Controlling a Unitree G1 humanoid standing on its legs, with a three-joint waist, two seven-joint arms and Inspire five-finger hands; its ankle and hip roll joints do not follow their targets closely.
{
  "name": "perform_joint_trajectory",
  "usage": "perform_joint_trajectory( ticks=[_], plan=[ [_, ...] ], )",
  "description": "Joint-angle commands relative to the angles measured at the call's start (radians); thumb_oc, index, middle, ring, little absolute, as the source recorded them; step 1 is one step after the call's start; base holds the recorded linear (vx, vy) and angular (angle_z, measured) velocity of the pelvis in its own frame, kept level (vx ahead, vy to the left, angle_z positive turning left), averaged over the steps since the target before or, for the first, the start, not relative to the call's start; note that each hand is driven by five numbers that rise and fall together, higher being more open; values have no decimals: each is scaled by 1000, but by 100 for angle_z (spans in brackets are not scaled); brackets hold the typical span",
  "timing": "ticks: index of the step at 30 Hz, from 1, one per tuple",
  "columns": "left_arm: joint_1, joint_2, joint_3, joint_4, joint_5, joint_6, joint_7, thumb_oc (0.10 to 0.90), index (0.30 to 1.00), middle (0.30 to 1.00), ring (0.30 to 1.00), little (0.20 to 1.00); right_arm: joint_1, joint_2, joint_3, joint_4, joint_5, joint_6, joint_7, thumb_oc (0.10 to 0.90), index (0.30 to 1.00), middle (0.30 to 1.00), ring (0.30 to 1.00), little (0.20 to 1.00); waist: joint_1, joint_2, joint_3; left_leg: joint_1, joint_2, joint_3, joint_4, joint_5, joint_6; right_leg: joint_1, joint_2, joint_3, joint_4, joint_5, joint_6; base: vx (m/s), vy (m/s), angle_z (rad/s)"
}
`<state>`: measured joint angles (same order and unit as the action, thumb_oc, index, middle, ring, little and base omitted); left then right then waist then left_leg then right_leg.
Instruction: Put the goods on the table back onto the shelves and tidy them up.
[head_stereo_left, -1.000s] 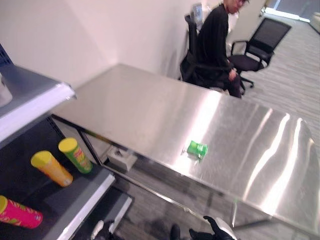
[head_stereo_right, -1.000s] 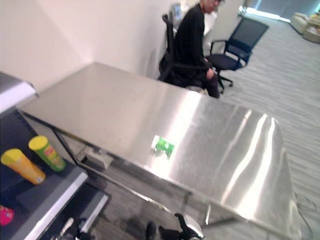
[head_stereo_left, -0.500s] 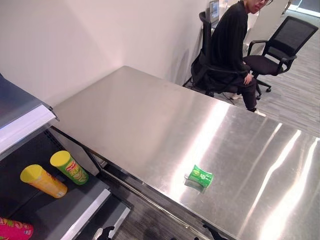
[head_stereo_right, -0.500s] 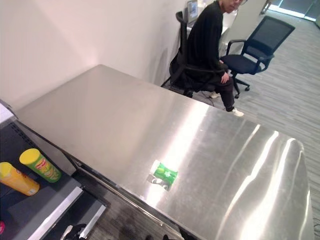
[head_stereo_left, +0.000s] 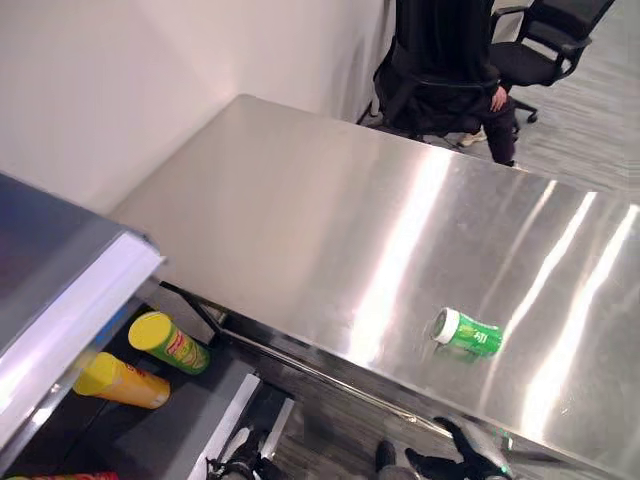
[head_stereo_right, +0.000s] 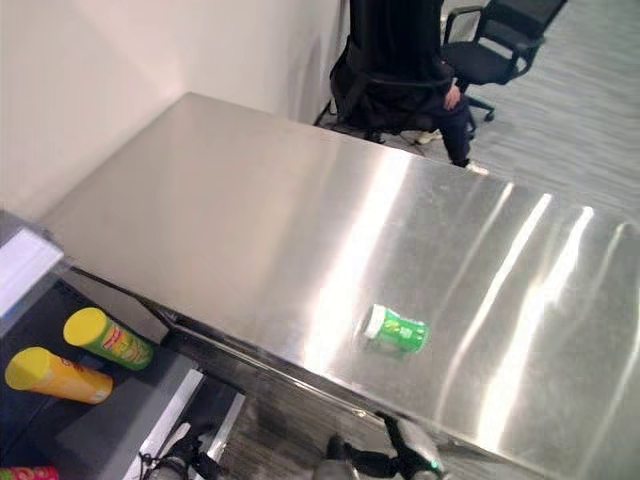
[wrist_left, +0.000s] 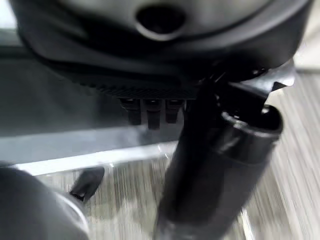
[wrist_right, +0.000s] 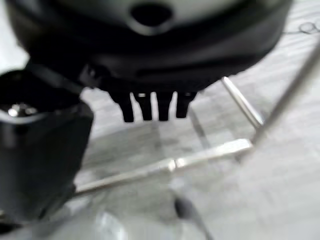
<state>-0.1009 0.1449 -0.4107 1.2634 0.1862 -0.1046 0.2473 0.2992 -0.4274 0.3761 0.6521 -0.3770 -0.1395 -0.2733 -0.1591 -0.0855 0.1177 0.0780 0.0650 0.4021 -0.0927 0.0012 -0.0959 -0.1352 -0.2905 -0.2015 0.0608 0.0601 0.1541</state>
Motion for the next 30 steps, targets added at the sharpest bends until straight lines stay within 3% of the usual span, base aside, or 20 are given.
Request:
perform_joint_trajectory(
  ticks=[1, 2, 3, 5, 6, 8, 10, 11, 12, 14, 16, 18, 21, 23, 25, 26, 27, 28, 29, 30],
  plan=[
    [-73, 62, 52, 32, 41, -18, 30, 800, 900, 900, 900, 900, -9, -22, 49, -42, -2, -23, -12, 800, 900, 900, 900, 900, -1, 12, 10, -3, 1, 18, 5, -76, 34, -65, -30, -3, -54, 216, 96, -149, 78, -71],
    [-74, 62, 52, 32, 41, -18, 30, 800, 900, 900, 900, 900, -10, -22, 49, -42, -2, -23, -13, 800, 900, 900, 900, 900, 0, 11, 10, -3, 1, 19, 5, -76, 34, -66, -30, -2, -54, 216, 96, -144, 159, -73],
    [-77, 65, 51, 32, 51, -16, 27, 800, 900, 900, 900, 900, -10, -12, 49, -47, 5, -22, -12, 800, 900, 900, 900, 900, 7, 26, 21, -7, 8, 28, 5, -92, 43, -59, -18, -25, -28, 154, 91, -136, 172, -60],
    [-71, 68, 60, 25, 43, -16, 28, 800, 900, 900, 900, 900, -16, -7, 56, -41, 5, -28, -13, 800, 900, 900, 900, 900, 23, 31, 26, -23, 10, 49, 5, -79, 52, -34, -10, -59, 35, 95, 73, -265, 186, -90],
    [-49, 72, 79, 19, 32, -15, 25, 800, 900, 900, 900, 900, -28, -5, 74, -44, -15, -30, -9, 800, 900, 900, 900, 900, 56, 35, 20, -47, 19, 89, 5, -54, 73, 3, -11, -107, 156, 11, 45, -326, 120, -83],
    [-24, 80, 87, 9, 22, -17, 21, 800, 900, 900, 900, 900, -57, -5, 92, -29, -27, -32, -7, 800, 900, 900, 900, 900, 96, 34, -2, -75, 24, 121, 11, -36, 87, 70, -26, -140, 222, -28, 34, -318, -5, -61],
    [-4, 91, 88, -11, 9, -22, 18, 800, 900, 900, 900, 900, -88, -2, 100, -27, -26, -37, -11, 800, 900, 900, 900, 900, 138, 16, -48, -117, 15, 143, 17, -8, 94, 173, -35, -141, 207, 7, 50, -272, -151, -86],
    [2, 97, 88, -13, 8, -24, 15, 800, 900, 900, 900, 900, -98, -8, 103, -50, -27, -41, -14, 800, 900, 900, 900, 900, 164, -7, -75, -149, 14, 163, 20, 13, 93, 227, -51, -131, 172, 71, 75, -241, -174, -91],
    [2, 100, 86, -14, 7, -28, 15, 800, 900, 900, 900, 900, -96, -11, 101, -64, -26, -41, -13, 800, 900, 900, 900, 900, 175, -19, -81, -158, 13, 163, 20, 26, 89, 242, -47, -128, 139, 70, 77, -237, -202, -74],
    [5, 101, 99, -14, 7, -28, 22, 800, 900, 900, 900, 900, -94, -25, 113, -112, -39, -47, -10, 800, 900, 900, 900, 900, 188, -36, -103, -173, 25, 170, 24, 50, 74, 279, -24, -118, 39, 32, 86, -141, -199, -54],
    [10, 100, 110, -15, 3, -28, 27, 800, 900, 900, 900, 900, -91, -37, 123, -143, -46, -51, -4, 800, 900, 900, 900, 900, 197, -37, -106, -173, 43, 177, 31, 62, 62, 283, -12, -122, 16, 15, 83, -115, -188, -41],
    [21, 98, 131, -19, -1, -26, 37, 800, 900, 900, 900, 900, -96, -78, 137, -235, -58, -73, 18, 800, 900, 900, 900, 900, 213, -36, -108, -191, 111, 187, 60, 102, 29, 307, 41, -138, -50, -63, 57, -177, -277, -24],
    [36, 86, 139, -14, 9, -19, 34, 800, 900, 900, 900, 900, -92, -120, 134, -332, -40, -94, 49, 800, 900, 900, 900, 900, 220, -26, -103, -210, 165, 167, 77, 152, -2, 326, 100, -151, -76, -133, 17, -147, -197, -35],
    [47, 84, 163, 9, 1, -8, 20, 800, 900, 900, 900, 900, -82, -182, 147, -450, 37, -137, 119, 800, 900, 900, 900, 900, 232, -30, -94, -224, 196, 145, 75, 192, -19, 339, 143, -157, -84, -164, -8, -173, -195, 13],
    [47, 86, 167, 12, 2, -5, 18, 800, 900, 900, 900, 900, -84, -219, 157, -509, 61, -149, 149, 800, 900, 900, 900, 900, 234, -28, -90, -235, 208, 128, 75, 212, -29, 344, 156, -162, -84, -176, -19, -130, -135, 45],
    [32, 93, 175, 17, -9, -3, 12, 800, 900, 900, 900, 900, -109, -263, 174, -552, 88, -157, 173, 800, 900, 900, 900, 900, 253, -34, -68, -268, 232, 82, 129, 241, -53, 346, 169, -155, -77, -183, -35, -176, -125, 48],
    [25, 95, 178, 11, -20, -4, 11, 800, 900, 900, 900, 900, -129, -279, 182, -569, 106, -158, 187, 800, 900, 900, 900, 900, 264, -36, -54, -277, 227, 24, 173, 209, -53, 337, 167, -150, -68, -184, -43, -291, -103, 52],
    [28, 95, 182, 12, -35, -15, 15, 800, 900, 900, 900, 900, -153, -296, 206, -569, 116, -164, 205, 800, 900, 900, 900, 900, 279, -38, -43, -280, 209, -54, 208, 154, -29, 314, 153, -158, -46, -170, -47, -199, -16, 29],
    [27, 95, 183, 13, -35, -16, 15, 800, 900, 900, 900, 900, -156, -296, 207, -568, 116, -164, 205, 800, 900, 900, 900, 900, 275, -37, -42, -285, 209, -58, 215, 149, -27, 314, 152, -161, -44, -171, -46, -132, 49, -10],
    [21, 85, 174, 2, -54, -14, 18, 800, 900, 900, 900, 900, -161, -300, 225, -579, 106, -161, 214, 800, 900, 900, 900, 900, 275, -28, -37, -274, 195, -148, 227, 122, -24, 313, 140, -170, -9, -183, -49, -15, 35, -30]
  ],
)
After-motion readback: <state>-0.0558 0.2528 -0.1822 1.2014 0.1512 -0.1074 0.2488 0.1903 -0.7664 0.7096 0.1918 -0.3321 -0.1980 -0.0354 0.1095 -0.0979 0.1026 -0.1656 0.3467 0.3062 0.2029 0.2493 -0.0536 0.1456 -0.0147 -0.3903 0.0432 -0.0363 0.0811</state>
